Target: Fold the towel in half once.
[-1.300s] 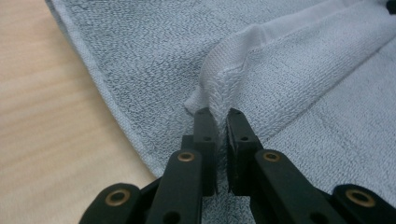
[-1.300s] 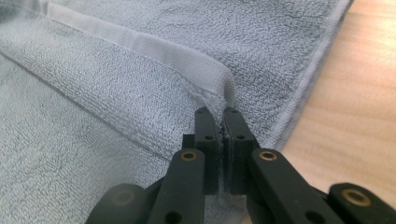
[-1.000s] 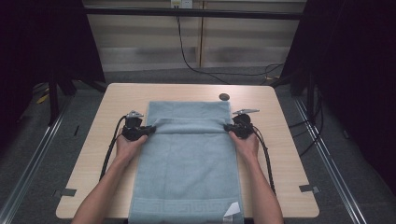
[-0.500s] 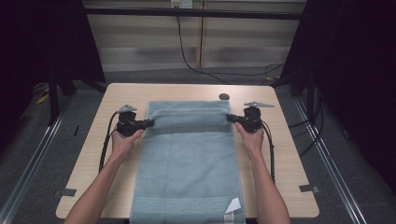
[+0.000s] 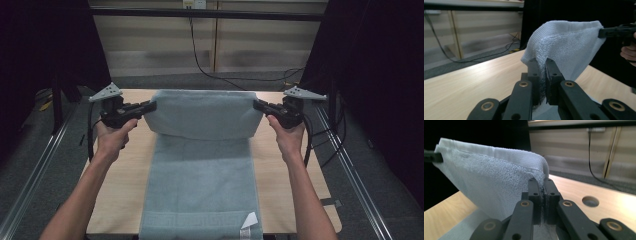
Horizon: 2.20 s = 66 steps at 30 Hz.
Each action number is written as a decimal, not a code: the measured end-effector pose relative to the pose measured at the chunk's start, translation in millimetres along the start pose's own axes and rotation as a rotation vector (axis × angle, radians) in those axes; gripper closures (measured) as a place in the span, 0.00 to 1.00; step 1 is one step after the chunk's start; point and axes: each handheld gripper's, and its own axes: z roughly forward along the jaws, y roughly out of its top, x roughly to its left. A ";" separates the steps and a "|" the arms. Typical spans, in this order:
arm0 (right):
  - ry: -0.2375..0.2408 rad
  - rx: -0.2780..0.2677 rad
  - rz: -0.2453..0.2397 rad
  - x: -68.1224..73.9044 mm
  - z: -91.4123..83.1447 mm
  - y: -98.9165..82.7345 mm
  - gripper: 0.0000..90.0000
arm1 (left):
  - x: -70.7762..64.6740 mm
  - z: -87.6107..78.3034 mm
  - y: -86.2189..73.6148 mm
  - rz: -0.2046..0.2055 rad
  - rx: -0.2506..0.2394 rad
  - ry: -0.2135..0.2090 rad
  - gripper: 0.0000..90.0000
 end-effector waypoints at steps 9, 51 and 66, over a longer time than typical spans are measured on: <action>0.064 0.047 -0.061 33.0 -37.9 -13.3 0.97 | -30.5 -34.5 -40.8 0.021 0.016 -0.052 0.94; 0.205 0.363 0.015 71.7 -74.0 -164.9 0.74 | -56.8 -56.8 -140.3 -0.027 0.221 -0.126 0.62; 0.116 0.415 0.027 17.8 36.1 -144.7 0.66 | 16.0 36.1 -156.0 -0.080 0.363 0.059 0.65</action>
